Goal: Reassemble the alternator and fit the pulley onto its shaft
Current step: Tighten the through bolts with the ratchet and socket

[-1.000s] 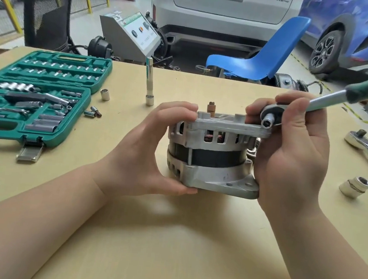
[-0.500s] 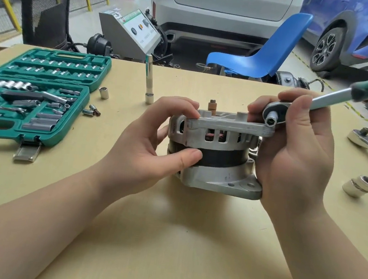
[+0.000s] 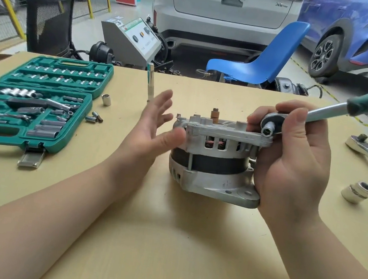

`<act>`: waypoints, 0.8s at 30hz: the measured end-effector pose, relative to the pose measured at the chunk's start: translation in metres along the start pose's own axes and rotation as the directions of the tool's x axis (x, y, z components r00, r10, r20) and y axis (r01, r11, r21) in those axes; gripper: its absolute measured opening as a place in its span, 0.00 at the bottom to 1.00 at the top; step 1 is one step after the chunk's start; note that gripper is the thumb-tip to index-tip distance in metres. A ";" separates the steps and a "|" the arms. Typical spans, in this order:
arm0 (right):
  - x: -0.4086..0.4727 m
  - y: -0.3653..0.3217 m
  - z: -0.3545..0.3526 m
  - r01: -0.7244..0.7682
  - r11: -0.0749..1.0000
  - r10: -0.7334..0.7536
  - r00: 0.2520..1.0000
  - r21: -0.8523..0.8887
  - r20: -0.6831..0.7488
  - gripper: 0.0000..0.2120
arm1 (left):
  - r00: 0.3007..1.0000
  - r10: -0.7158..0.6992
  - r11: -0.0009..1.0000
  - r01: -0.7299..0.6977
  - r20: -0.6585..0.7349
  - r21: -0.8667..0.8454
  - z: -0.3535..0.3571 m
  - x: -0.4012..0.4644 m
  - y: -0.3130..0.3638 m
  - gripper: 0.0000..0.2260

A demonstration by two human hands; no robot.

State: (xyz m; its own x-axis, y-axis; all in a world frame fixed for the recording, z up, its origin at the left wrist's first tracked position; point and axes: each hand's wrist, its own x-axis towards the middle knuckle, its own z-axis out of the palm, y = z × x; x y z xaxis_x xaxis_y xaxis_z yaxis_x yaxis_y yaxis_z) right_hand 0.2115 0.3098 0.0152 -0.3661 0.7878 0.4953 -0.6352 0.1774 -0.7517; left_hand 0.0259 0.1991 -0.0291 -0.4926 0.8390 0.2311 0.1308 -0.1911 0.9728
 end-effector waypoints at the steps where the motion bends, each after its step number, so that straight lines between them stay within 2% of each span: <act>1: -0.001 0.000 0.000 0.004 1.000 -0.004 1.000 0.013 -0.004 0.09 | 0.998 -0.067 0.997 0.067 0.004 -0.033 0.003 0.002 0.001 0.55; 3: -0.005 0.000 -0.004 0.013 0.999 -0.012 1.000 0.035 -0.014 0.09 | 0.981 -0.175 0.964 0.187 0.078 -0.188 0.008 0.004 0.000 0.57; 5: -0.007 -0.002 -0.009 -0.002 0.998 0.004 1.000 0.068 -0.029 0.10 | 0.949 -0.263 0.910 0.304 0.174 -0.282 0.016 0.004 0.003 0.47; 7: -0.008 -0.004 -0.016 -0.026 0.995 0.032 0.998 0.092 -0.062 0.11 | 0.939 -0.281 0.910 0.326 0.197 -0.257 0.026 0.001 0.006 0.33; 9: -0.007 -0.005 -0.021 -0.042 0.995 0.052 0.993 0.094 -0.106 0.12 | 0.944 -0.293 0.903 0.326 0.154 -0.279 0.034 -0.002 0.003 0.31; 13: -0.001 -0.005 -0.023 -0.074 0.992 0.085 0.990 0.103 -0.109 0.12 | 0.969 -0.237 0.924 0.245 0.064 -0.292 0.045 -0.009 0.001 0.41; 18: 0.006 -0.004 -0.012 -0.087 0.992 0.078 0.992 0.096 0.099 0.14 | 0.987 -0.150 0.936 0.122 -0.060 -0.330 0.042 -0.017 -0.001 0.46; 20: 0.006 0.000 -0.004 -0.119 0.988 0.105 0.985 0.096 0.134 0.13 | 0.985 -0.103 0.938 0.049 -0.139 -0.343 0.037 -0.018 -0.002 0.42; 24: 0.008 0.009 0.007 -0.167 0.983 0.157 0.981 0.080 0.115 0.14 | 0.957 -0.011 0.956 -0.075 -0.291 -0.283 0.026 -0.015 0.000 0.27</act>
State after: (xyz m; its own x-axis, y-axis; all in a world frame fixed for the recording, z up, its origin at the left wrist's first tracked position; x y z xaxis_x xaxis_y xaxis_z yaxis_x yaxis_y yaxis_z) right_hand 0.1983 0.3133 0.0153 -0.5373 0.7325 0.4180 -0.6176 -0.0042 -0.7865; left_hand 0.0552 0.1998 -0.0328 -0.7227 0.6569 0.2149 -0.0817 -0.3899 0.9172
